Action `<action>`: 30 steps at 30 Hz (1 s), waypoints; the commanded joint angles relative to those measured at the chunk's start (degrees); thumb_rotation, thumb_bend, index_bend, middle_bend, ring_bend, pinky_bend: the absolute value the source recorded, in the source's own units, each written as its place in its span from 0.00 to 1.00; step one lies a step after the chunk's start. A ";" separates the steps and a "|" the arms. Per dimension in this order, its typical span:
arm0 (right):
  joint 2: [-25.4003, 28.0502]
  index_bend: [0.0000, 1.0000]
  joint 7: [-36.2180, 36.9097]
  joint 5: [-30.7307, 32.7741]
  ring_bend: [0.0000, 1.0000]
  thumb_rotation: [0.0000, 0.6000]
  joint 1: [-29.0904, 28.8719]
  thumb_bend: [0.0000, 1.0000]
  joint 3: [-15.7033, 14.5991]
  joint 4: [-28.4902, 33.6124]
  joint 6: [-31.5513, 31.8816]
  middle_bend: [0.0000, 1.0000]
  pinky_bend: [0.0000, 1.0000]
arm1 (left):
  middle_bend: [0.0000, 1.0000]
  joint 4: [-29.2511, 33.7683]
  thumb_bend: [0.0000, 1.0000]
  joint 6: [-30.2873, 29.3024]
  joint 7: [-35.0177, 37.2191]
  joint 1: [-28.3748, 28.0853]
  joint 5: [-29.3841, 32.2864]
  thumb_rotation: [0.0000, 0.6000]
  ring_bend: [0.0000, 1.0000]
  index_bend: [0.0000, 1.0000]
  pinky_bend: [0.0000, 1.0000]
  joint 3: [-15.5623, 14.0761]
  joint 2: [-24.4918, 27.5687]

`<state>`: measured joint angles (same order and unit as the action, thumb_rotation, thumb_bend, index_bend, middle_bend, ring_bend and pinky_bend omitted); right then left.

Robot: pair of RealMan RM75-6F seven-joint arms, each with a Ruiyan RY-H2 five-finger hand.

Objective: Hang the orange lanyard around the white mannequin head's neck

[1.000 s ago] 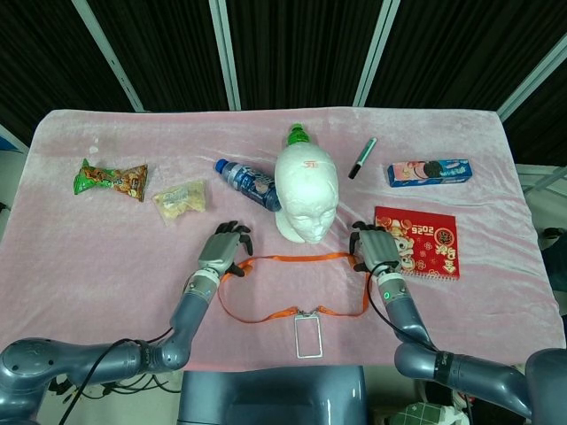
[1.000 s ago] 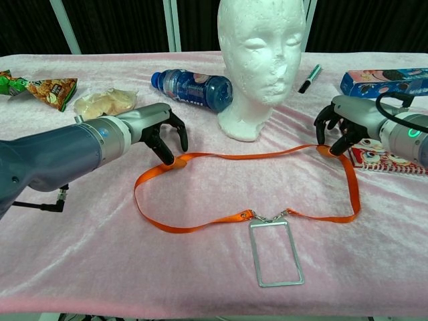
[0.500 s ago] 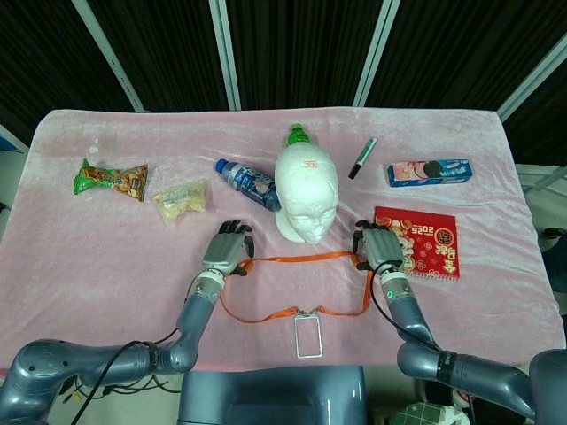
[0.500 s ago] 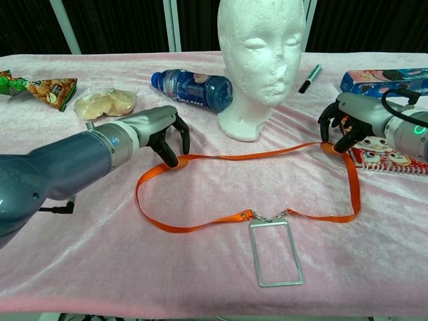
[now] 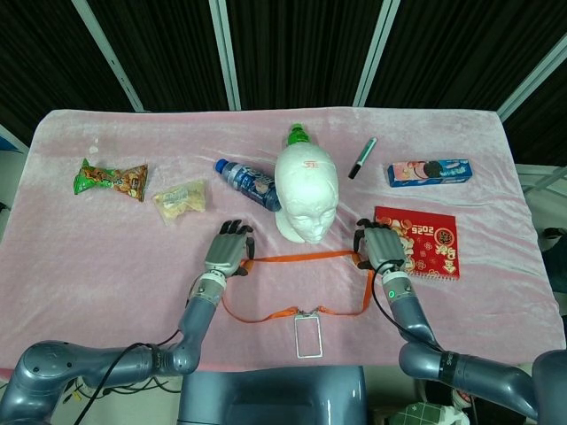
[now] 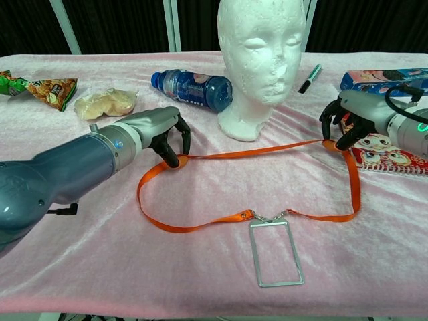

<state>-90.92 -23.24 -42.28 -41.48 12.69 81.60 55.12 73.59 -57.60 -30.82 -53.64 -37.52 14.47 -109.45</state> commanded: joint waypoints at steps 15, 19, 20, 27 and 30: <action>4.24 0.79 2.22 -2.01 0.24 1.00 1.77 0.51 0.65 9.16 2.14 0.22 0.21 | 0.21 8.81 0.44 1.46 12.79 3.82 -10.94 1.00 0.00 0.60 0.00 1.63 4.02; 7.36 0.79 3.99 -4.32 0.24 1.00 3.91 0.51 0.59 14.54 4.82 0.22 0.21 | 0.21 13.80 0.43 2.41 15.21 5.22 -14.10 1.00 0.00 0.60 0.00 0.57 7.60; 8.27 0.79 4.64 -4.99 0.24 1.00 4.54 0.51 0.63 15.91 5.50 0.22 0.21 | 0.21 15.09 0.43 2.76 15.73 5.54 -14.86 1.00 0.00 0.60 0.00 0.28 8.71; 14.90 0.79 9.40 -9.19 0.24 1.00 8.04 0.51 1.06 23.49 7.80 0.23 0.21 | 0.21 22.15 0.43 4.37 18.61 7.01 -20.14 1.00 0.00 0.60 0.00 -0.78 15.84; 17.85 0.80 10.97 -10.78 0.24 1.00 9.16 0.51 1.62 26.52 8.66 0.23 0.21 | 0.21 23.96 0.43 3.96 20.15 7.45 -22.72 1.00 0.00 0.60 0.00 -0.38 17.85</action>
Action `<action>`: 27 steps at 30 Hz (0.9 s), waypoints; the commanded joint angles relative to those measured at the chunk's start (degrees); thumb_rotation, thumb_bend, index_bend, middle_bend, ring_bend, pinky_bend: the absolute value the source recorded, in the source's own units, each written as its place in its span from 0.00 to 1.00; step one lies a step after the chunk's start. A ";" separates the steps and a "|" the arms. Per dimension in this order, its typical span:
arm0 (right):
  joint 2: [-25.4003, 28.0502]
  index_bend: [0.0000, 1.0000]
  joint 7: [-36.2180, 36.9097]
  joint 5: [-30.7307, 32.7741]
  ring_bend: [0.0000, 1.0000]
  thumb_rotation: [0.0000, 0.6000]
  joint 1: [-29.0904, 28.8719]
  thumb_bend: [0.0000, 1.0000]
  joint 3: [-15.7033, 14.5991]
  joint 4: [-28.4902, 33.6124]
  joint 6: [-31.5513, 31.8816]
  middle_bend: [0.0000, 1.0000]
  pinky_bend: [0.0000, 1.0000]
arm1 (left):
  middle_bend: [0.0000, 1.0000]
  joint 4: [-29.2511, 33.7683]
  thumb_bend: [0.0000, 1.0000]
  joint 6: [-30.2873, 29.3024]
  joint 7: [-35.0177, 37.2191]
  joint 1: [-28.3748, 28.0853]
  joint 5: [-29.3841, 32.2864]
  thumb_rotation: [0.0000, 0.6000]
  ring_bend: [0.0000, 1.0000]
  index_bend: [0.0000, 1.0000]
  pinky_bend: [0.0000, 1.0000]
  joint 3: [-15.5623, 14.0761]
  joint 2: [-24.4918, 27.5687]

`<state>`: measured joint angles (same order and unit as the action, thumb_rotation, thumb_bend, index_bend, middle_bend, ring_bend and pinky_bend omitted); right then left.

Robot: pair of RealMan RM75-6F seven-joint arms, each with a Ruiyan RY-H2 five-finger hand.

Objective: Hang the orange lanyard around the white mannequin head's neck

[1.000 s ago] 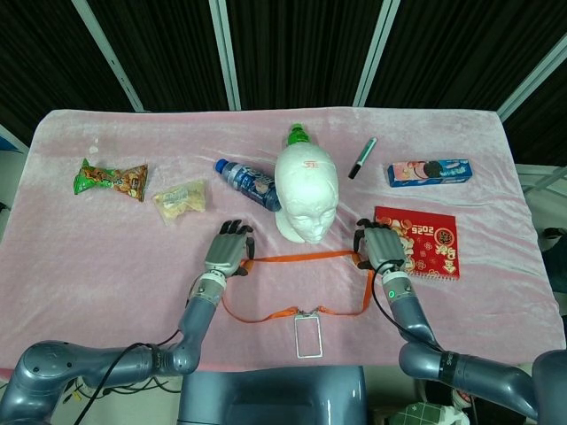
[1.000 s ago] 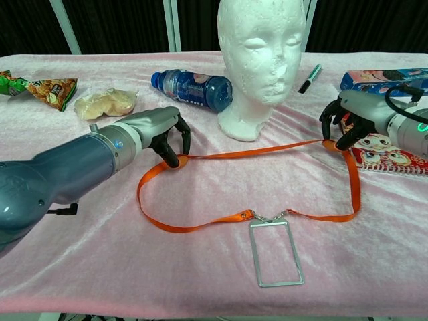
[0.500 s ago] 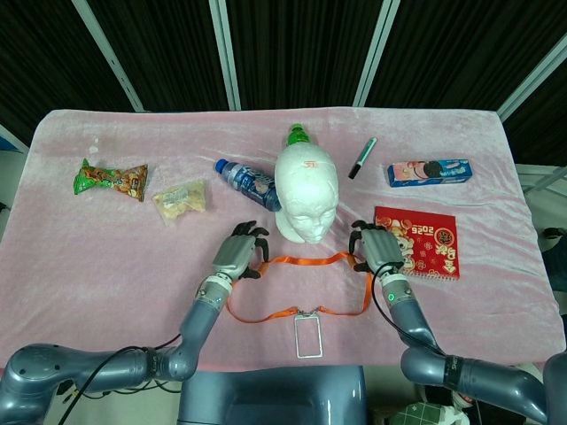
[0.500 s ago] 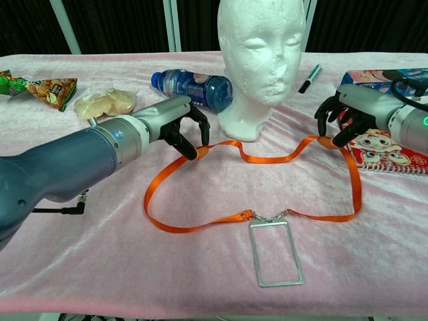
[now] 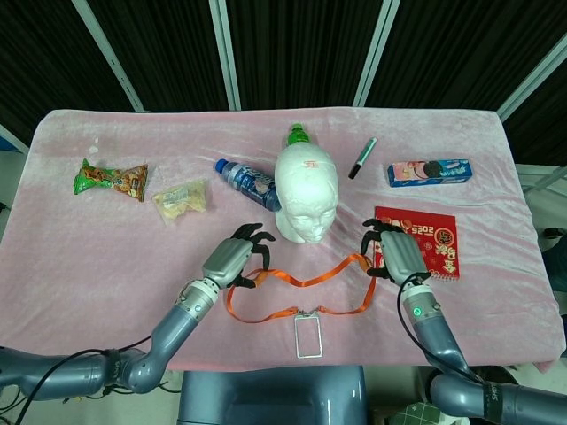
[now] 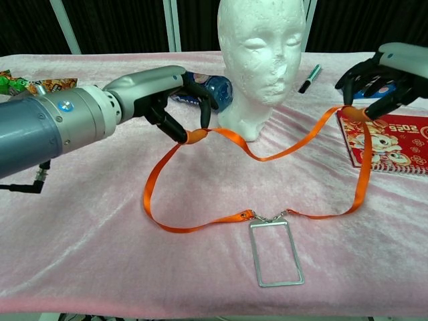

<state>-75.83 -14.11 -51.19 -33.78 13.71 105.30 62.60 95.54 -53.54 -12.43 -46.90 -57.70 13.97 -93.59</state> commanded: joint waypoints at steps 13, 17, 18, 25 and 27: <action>13.43 0.80 5.47 -5.82 0.24 1.00 2.33 0.51 5.99 10.57 2.91 0.23 0.21 | 0.22 1.86 0.42 -8.37 11.38 2.45 -16.77 1.00 0.00 0.61 0.00 4.09 4.94; 16.82 0.80 7.23 -3.64 0.24 1.00 0.86 0.51 8.94 11.91 0.47 0.23 0.21 | 0.22 0.68 0.42 -9.54 14.07 2.09 -17.51 1.00 0.00 0.61 0.00 5.69 4.64; 17.63 0.80 7.60 -3.01 0.24 1.00 0.47 0.51 9.65 12.18 -0.13 0.23 0.21 | 0.22 0.38 0.42 -9.82 14.76 1.96 -17.44 1.00 0.00 0.61 0.00 6.20 4.47; 21.66 0.80 8.72 2.28 0.24 1.00 -2.96 0.51 14.30 12.48 -3.16 0.23 0.21 | 0.22 -2.54 0.42 -12.01 18.11 1.06 -16.33 1.00 0.00 0.61 0.00 9.86 3.12; 22.31 0.80 8.53 4.14 0.24 1.00 -4.26 0.51 15.16 11.99 -4.24 0.23 0.21 | 0.22 -3.18 0.42 -12.23 18.96 0.82 -15.50 1.00 0.00 0.61 0.00 10.91 3.00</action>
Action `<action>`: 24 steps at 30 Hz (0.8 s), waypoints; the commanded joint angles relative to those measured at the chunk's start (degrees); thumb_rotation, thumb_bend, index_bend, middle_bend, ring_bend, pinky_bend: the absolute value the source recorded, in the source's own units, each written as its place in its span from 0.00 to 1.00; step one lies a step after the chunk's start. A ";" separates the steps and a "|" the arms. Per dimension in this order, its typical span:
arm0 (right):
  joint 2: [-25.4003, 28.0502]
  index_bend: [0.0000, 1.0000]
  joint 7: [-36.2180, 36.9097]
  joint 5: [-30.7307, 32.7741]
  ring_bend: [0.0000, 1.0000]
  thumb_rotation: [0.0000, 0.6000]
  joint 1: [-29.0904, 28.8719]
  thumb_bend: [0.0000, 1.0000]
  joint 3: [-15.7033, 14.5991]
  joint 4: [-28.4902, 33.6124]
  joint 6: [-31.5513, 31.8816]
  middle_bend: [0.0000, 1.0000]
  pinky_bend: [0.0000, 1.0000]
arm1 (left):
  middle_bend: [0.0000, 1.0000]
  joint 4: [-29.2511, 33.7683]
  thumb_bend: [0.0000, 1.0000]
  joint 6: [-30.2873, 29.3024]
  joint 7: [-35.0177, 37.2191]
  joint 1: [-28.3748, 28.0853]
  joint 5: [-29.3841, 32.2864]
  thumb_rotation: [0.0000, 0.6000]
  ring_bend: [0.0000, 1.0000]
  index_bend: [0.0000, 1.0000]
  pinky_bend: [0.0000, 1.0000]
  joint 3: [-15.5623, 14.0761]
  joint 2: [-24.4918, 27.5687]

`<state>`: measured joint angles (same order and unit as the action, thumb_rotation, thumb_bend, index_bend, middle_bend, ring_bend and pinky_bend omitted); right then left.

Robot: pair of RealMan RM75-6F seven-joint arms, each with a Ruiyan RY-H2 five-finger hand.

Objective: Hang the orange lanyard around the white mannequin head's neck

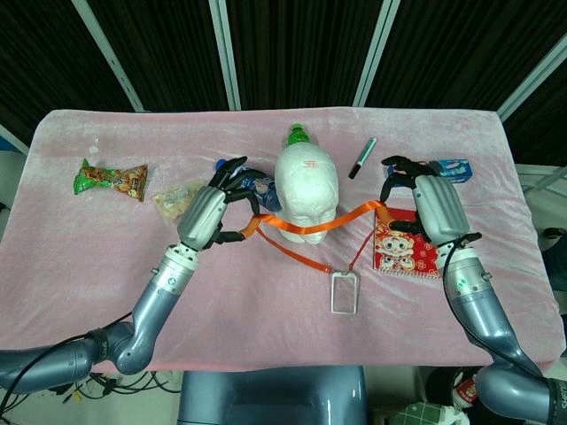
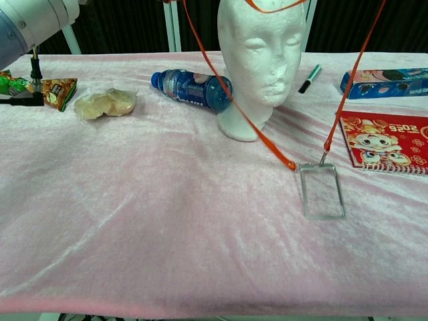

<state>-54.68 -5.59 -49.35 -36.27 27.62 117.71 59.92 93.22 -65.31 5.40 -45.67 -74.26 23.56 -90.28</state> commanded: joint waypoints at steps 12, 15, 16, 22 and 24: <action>1.29 0.80 0.75 12.72 0.24 1.00 -8.66 0.52 2.93 -7.18 -8.66 0.23 0.21 | 0.22 -3.57 0.37 0.19 4.73 -1.82 5.09 1.00 0.00 0.57 0.00 5.24 0.01; 0.97 0.80 1.08 13.87 0.24 1.00 -10.08 0.52 2.95 -9.20 -10.26 0.23 0.21 | 0.22 -5.16 0.37 0.17 4.75 -2.42 5.29 1.00 0.00 0.57 0.00 5.60 -0.25; 0.90 0.80 1.10 14.15 0.24 1.00 -10.54 0.52 2.91 -9.78 -10.78 0.23 0.21 | 0.22 -5.74 0.37 0.24 4.74 -2.66 5.42 1.00 0.00 0.56 0.00 5.68 -0.40; 0.69 0.80 0.61 15.93 0.24 1.00 -13.30 0.52 2.62 -12.33 -13.34 0.23 0.21 | 0.22 -8.56 0.35 0.39 5.27 -3.81 5.91 1.00 0.00 0.56 0.00 5.86 -1.70; 0.51 0.80 0.20 16.72 0.24 1.00 -14.41 0.52 2.46 -13.29 -14.28 0.23 0.21 | 0.22 -9.51 0.35 0.44 5.39 -4.27 5.97 1.00 0.00 0.56 0.00 5.90 -2.24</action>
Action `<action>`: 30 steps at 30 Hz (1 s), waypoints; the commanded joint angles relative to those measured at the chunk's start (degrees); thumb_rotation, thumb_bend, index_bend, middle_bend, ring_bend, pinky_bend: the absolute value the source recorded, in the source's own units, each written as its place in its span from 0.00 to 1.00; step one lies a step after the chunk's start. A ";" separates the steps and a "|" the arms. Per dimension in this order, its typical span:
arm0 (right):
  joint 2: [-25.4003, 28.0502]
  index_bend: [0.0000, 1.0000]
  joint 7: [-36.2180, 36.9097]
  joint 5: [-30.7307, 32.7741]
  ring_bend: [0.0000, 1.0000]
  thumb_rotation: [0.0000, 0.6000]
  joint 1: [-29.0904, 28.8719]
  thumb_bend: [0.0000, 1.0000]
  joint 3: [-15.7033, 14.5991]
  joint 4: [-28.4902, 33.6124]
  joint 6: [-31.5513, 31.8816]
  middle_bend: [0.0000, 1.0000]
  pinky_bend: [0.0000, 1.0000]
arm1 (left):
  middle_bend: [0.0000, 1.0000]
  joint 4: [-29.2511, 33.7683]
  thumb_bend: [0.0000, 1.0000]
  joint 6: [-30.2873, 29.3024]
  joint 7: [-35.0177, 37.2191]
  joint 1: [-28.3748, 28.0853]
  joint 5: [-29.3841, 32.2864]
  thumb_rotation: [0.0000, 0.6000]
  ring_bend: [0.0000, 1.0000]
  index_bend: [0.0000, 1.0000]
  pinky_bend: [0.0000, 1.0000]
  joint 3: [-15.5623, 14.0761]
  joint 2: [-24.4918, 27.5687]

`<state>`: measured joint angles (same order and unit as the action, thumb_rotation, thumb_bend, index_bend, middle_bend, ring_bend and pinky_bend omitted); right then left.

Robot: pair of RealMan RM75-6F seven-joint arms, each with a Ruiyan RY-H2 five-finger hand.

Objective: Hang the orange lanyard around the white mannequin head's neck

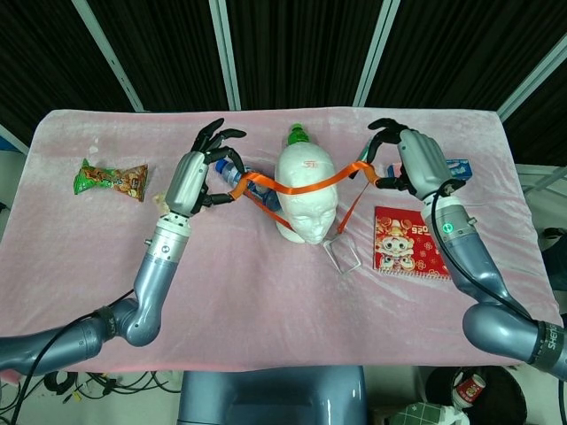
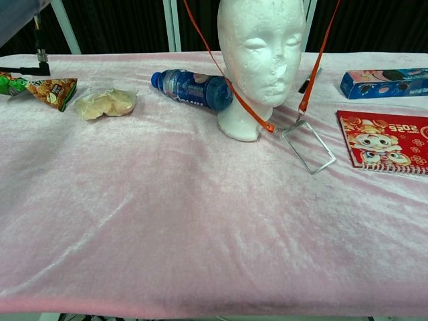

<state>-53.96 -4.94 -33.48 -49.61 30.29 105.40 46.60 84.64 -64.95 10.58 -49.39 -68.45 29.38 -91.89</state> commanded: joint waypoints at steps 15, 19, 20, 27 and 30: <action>-5.00 0.80 -3.66 9.71 0.25 1.00 -11.68 0.52 -2.78 -15.10 -7.45 0.23 0.21 | 0.22 -15.73 0.35 0.79 3.71 -5.87 2.97 1.00 0.00 0.55 0.01 2.72 -7.64; -7.17 0.80 -3.79 11.16 0.25 1.00 -13.93 0.52 -3.79 -19.94 -9.17 0.23 0.21 | 0.22 -21.65 0.35 2.31 5.50 -7.86 3.68 1.00 0.00 0.55 0.01 2.88 -10.21; -7.64 0.80 -3.86 11.34 0.25 1.00 -14.37 0.52 -4.05 -20.97 -9.46 0.23 0.21 | 0.22 -23.07 0.35 2.64 5.68 -8.31 3.68 1.00 0.00 0.55 0.01 2.74 -10.75; -10.73 0.80 -3.95 12.88 0.25 1.00 -16.59 0.52 -5.99 -27.46 -12.08 0.23 0.21 | 0.22 -32.53 0.31 4.56 8.67 -11.29 3.42 1.00 0.00 0.54 0.01 2.30 -14.70; -12.54 0.80 -3.79 13.20 0.25 1.00 -17.60 0.52 -6.87 -30.97 -13.55 0.23 0.21 | 0.21 -37.61 0.31 5.39 10.19 -12.73 3.29 1.00 0.00 0.54 0.01 2.00 -16.96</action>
<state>-65.18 -8.82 -20.71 -66.33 24.20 76.38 34.19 50.84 -60.54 19.05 -60.49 -64.99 31.69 -106.60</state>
